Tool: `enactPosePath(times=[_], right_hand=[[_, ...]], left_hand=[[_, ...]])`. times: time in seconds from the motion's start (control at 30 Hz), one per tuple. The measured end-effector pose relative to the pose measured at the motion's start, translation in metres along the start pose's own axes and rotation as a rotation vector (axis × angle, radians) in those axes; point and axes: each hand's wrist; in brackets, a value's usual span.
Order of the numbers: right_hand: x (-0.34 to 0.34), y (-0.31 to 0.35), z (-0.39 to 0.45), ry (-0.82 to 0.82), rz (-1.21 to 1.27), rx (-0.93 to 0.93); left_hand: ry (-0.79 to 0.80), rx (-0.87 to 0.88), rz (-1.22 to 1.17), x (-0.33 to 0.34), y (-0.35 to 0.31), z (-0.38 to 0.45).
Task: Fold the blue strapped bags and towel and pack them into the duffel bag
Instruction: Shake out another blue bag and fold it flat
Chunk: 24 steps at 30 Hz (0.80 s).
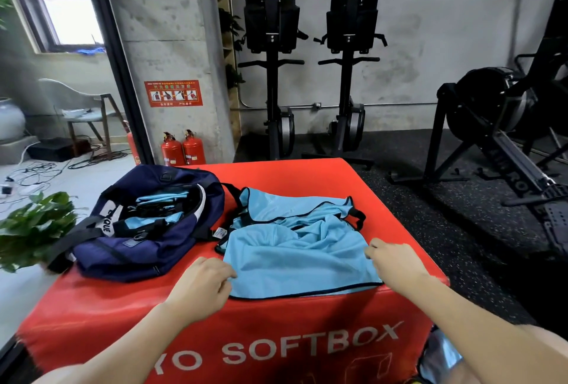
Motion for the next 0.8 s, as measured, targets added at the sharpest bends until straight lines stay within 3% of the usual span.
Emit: enactPosePath(times=[0.33,0.57,0.7,0.8], right_hand=[[-0.01,0.068,0.103,-0.118,0.54,0.142],[0.0,0.108,0.166,-0.076,0.777,0.068],[0.012,0.127,0.196,0.062,0.688,-0.055],[0.023,0.133,0.208,0.147,0.64,-0.024]], left_hand=[[-0.289,-0.203,-0.164,0.036,0.012,0.115],[-0.156,-0.277,-0.304,0.079,0.039,0.18],[0.001,-0.317,-0.273,0.096,0.057,0.208],[0.123,-0.345,-0.267,0.107,0.062,0.214]])
Point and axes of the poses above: each hand's wrist, its own z-axis towards the middle knuckle, its own x-axis out of the palm, y = z × x, and after that the axes turned 14 degrees about x, right-handed
